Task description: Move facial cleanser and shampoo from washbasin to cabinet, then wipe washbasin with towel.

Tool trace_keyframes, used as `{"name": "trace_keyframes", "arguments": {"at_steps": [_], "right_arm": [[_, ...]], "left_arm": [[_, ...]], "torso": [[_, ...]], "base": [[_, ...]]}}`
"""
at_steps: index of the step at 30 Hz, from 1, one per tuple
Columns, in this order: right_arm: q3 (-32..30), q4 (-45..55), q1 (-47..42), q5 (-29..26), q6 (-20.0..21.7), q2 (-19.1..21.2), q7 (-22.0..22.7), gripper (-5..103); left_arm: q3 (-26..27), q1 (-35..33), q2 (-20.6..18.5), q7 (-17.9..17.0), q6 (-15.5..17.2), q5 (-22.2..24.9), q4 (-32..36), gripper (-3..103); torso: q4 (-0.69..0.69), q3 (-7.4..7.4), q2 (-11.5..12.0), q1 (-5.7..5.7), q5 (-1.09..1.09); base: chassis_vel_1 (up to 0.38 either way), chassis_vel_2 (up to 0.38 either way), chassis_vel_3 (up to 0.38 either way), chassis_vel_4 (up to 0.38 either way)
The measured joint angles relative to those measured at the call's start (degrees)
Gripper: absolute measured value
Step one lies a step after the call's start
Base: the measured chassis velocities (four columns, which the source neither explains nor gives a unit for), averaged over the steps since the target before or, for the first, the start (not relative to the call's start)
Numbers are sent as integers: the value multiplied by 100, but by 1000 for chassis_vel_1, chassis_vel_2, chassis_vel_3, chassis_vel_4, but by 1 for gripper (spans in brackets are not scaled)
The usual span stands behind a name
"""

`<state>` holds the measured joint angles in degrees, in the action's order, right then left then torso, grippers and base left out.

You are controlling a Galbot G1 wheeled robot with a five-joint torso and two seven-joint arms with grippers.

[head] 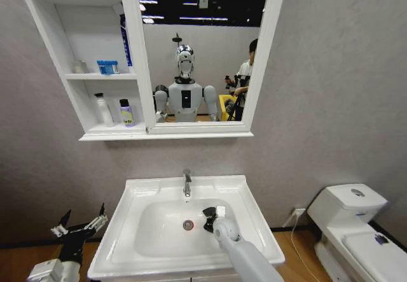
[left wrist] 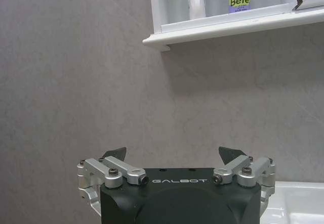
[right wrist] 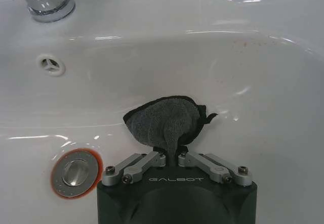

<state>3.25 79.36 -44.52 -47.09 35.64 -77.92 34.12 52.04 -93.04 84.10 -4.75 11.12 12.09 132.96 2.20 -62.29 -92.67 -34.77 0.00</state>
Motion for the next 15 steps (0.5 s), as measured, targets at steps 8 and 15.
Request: {"name": "trace_keyframes", "arguments": {"at_steps": [8,15], "right_arm": [[105,-159,111,82,-66,-166,-298,6],[247,-218,120,88,-60,-321,-331,6]], "left_arm": [[0,0,0,0,0,0,0,100],[0,0,0,0,0,0,0,100]], "torso": [[0,0,0,0,0],[0,0,0,0,0]], "base": [[0,0,0,0],[0,0,0,0]]}}
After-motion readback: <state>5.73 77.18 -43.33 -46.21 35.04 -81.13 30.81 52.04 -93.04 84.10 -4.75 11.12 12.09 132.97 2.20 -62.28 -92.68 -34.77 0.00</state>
